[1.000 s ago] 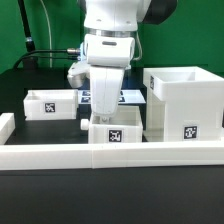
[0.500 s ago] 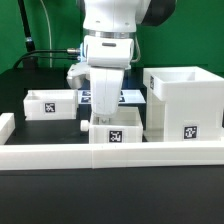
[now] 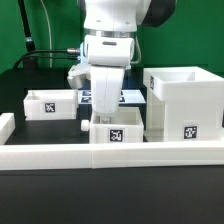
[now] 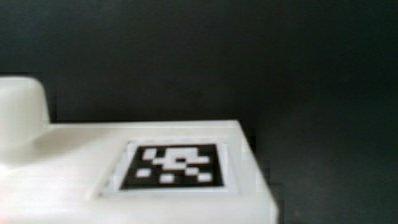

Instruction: Assemble drawer

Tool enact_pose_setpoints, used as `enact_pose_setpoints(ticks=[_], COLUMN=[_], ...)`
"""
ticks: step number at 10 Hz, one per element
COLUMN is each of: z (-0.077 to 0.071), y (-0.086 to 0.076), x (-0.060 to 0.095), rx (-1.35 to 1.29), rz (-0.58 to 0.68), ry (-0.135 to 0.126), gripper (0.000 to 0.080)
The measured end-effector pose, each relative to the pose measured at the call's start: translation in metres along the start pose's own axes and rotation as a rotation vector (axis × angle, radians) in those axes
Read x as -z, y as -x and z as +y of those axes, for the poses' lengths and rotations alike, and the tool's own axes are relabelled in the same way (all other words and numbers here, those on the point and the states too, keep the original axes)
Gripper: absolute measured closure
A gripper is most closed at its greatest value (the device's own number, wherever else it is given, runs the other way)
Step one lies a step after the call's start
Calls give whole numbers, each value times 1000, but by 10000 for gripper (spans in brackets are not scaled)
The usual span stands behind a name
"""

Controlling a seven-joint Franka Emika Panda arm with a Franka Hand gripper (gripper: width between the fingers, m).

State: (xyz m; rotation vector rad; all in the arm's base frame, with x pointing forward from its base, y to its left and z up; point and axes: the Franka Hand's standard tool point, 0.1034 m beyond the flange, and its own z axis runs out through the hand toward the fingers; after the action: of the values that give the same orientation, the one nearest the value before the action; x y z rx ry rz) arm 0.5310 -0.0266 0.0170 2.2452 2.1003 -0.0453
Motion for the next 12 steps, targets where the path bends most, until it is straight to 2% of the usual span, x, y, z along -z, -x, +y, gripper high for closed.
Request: enact_pose_setpoints(ticks=[4, 8, 12], z=[-1, 4, 4], y=[1, -9, -10], x=[0, 1, 1], rx=[-13, -2, -31], rz=[-1, 3, 4], ry=[-6, -21, -19], gripper=[755, 755, 755])
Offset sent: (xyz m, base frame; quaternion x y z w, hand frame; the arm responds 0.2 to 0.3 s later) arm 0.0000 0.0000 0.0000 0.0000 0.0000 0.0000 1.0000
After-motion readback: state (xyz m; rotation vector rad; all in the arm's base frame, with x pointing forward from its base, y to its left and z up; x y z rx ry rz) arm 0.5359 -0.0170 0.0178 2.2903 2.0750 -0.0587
